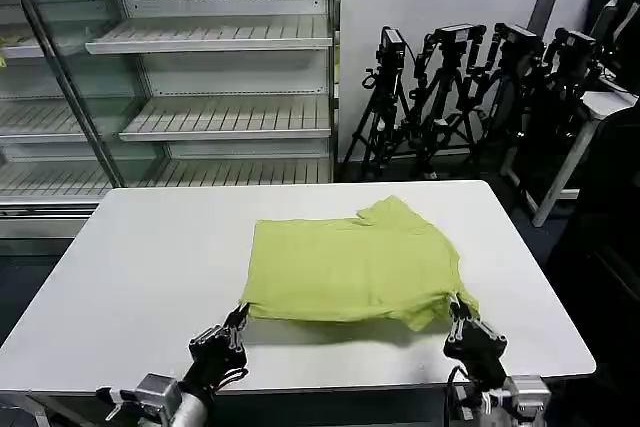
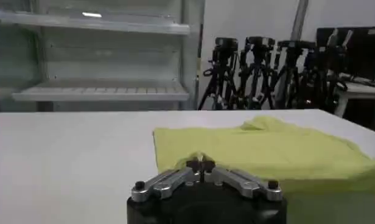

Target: Fold and organize the clothes.

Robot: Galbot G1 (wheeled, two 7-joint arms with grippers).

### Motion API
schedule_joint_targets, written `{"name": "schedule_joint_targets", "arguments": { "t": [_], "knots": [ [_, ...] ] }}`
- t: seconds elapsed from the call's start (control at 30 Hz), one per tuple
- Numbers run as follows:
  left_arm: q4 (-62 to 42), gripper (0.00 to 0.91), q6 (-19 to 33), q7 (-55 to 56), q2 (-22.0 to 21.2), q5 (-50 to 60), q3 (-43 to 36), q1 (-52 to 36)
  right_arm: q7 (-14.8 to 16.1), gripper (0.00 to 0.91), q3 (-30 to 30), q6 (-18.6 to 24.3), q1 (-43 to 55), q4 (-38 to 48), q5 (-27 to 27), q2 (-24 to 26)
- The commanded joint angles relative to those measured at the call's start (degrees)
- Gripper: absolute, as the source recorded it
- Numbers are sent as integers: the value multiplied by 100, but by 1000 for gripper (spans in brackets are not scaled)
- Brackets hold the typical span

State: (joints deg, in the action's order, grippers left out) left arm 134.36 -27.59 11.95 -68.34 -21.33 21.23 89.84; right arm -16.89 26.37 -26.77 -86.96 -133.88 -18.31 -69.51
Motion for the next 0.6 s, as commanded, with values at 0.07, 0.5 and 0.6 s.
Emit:
{"name": "schedule_joint_targets", "arguments": {
  "t": [0.07,0.5,0.6],
  "knots": [
    [-439,40,-81,-8,56,-201,-97,-570,-19,0,2,-29,685,467,-167,189],
    [-1398,40,-73,-5,79,-209,-605,-1798,-72,0,-303,-126,1378,1168,-212,244],
    [-1603,40,-73,-8,99,-221,-671,-2029,-67,0,-330,-135,1471,1264,-212,251]
  ]
}}
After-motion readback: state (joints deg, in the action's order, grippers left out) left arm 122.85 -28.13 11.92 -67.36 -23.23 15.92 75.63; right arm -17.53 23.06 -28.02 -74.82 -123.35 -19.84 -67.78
